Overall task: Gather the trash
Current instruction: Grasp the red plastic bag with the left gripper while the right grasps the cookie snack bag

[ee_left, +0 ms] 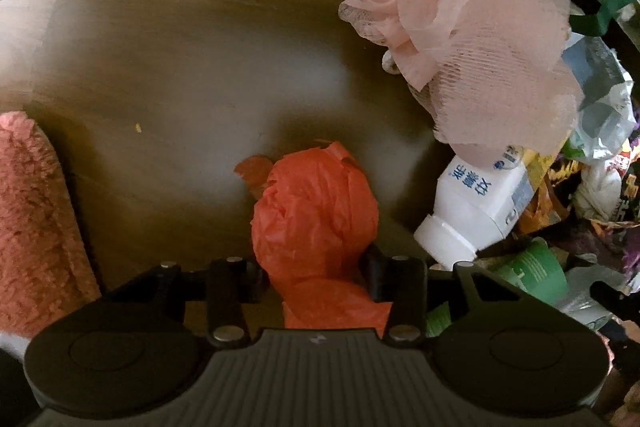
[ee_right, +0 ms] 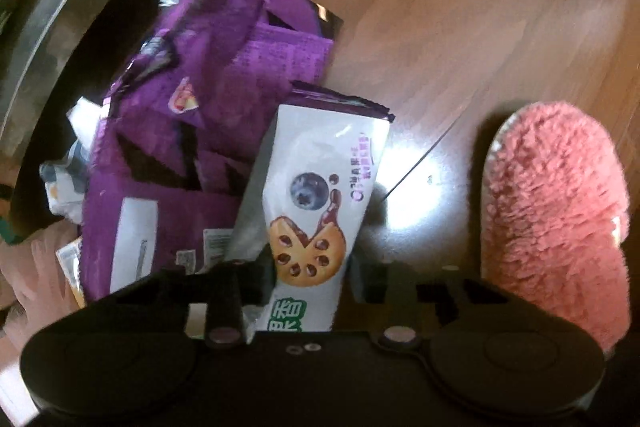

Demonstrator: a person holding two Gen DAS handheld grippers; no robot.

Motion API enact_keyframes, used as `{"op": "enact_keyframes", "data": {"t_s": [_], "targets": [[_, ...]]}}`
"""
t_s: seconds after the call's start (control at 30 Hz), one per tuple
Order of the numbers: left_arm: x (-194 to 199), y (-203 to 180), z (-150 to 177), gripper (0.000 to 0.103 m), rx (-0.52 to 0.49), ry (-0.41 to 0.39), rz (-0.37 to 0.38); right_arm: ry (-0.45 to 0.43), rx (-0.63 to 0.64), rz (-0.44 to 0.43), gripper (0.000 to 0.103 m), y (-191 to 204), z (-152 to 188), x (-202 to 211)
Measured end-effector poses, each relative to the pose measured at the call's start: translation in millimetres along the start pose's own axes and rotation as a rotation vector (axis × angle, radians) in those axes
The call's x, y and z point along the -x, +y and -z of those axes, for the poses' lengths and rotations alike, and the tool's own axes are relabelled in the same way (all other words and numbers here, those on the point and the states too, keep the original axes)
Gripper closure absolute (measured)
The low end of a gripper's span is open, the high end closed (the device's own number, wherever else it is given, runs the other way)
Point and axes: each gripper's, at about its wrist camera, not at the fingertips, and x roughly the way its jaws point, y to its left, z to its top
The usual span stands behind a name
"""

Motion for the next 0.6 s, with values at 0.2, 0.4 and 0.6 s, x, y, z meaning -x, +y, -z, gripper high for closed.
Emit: {"op": "enact_keyframes", "data": {"t_s": [0.2,0.4,0.6], "targets": [[44,6,17,0.061,-0.015,-0.021,-0.009,-0.044,0.076,0.045,0.072,12,13,51],[118,5,43,0.061,-0.062,-0.114,-0.001,-0.110,0.164,0.021,0.072,21,35,123],[195,7,77,0.061,-0.131,-0.242,0.042,-0.190,0.266,-0.054,0.072,13,70,184]]}}
